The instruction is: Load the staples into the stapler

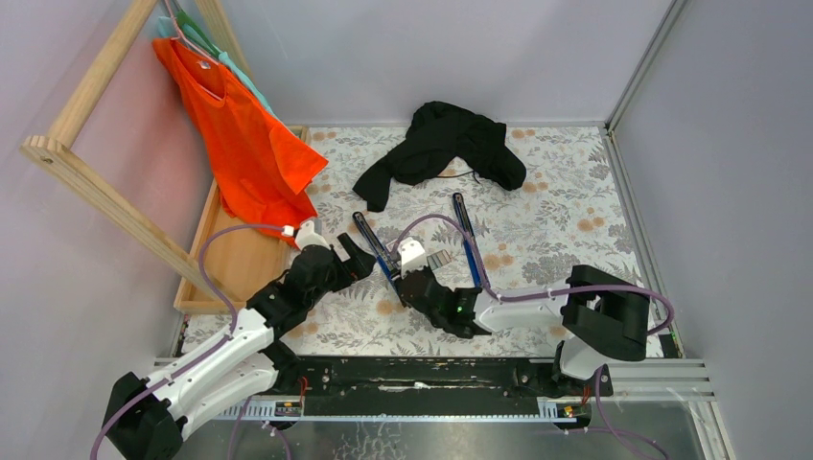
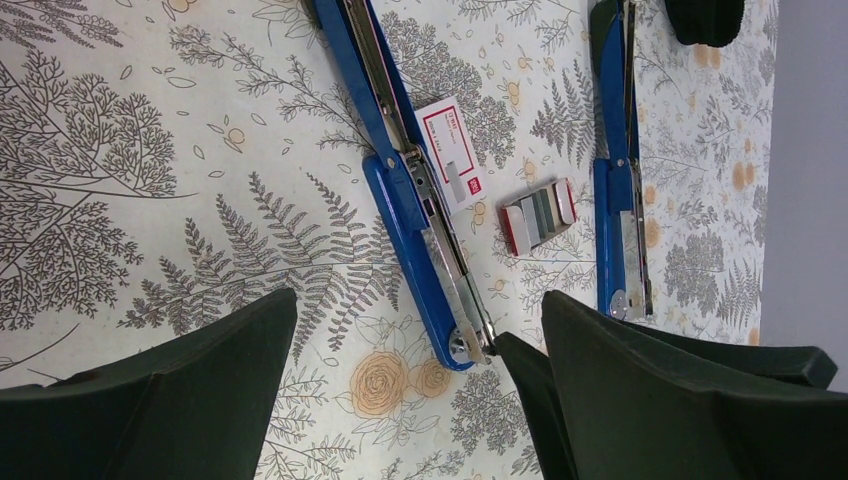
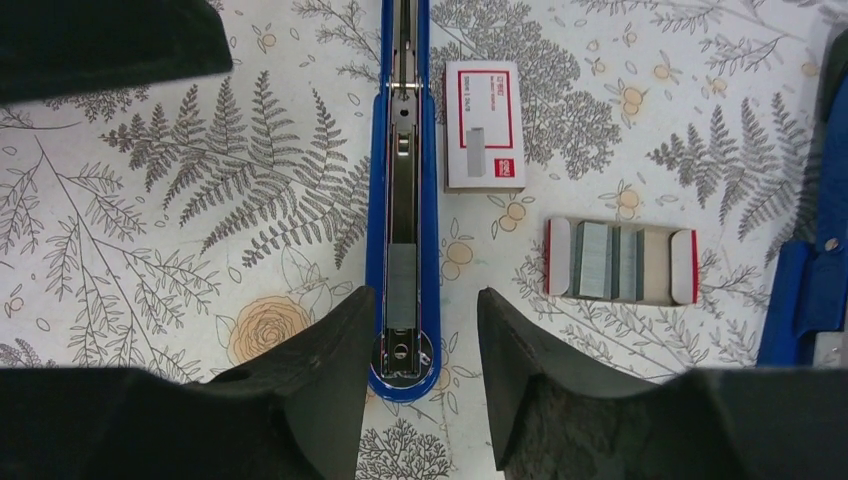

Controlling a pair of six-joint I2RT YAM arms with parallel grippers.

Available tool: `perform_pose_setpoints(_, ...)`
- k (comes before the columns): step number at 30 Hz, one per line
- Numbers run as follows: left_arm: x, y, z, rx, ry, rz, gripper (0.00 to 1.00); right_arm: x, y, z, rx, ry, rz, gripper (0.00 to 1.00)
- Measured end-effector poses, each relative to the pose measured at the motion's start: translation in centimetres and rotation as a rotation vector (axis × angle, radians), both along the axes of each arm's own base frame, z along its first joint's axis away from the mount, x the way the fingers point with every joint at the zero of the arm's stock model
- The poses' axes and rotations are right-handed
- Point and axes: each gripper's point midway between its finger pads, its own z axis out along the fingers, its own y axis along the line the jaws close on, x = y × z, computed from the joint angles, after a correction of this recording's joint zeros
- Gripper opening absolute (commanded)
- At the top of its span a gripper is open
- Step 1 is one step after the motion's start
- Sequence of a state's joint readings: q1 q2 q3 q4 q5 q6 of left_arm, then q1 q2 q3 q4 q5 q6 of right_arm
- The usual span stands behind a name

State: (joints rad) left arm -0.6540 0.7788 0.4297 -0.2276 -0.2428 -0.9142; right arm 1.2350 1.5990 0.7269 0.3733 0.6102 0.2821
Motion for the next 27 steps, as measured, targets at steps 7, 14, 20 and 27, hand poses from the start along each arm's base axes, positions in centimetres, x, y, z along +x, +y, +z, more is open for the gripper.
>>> perform_pose_setpoints(7, 0.1, -0.1, 0.1, -0.005, -0.006, 0.000, 1.00, 1.8, 0.2, 1.4, -0.042, 0.029, 0.008, 0.53)
perform_pose_setpoints(14, 0.1, -0.1, 0.1, -0.005, -0.005, -0.001, 1.00, 2.8, 0.6, 0.1, -0.089, 0.099, 0.043, 0.54)
perform_pose_setpoints(20, 0.1, -0.1, 0.1, -0.005, -0.005, -0.001, 1.00, 2.8, 0.6, -2.4, -0.143, 0.161, 0.063, 0.54)
perform_pose_setpoints(27, 0.0, 0.0, -0.1, -0.001, -0.001, 0.000, 1.00, 3.6, 0.6, -2.5, -0.137, 0.174, 0.054, 0.55)
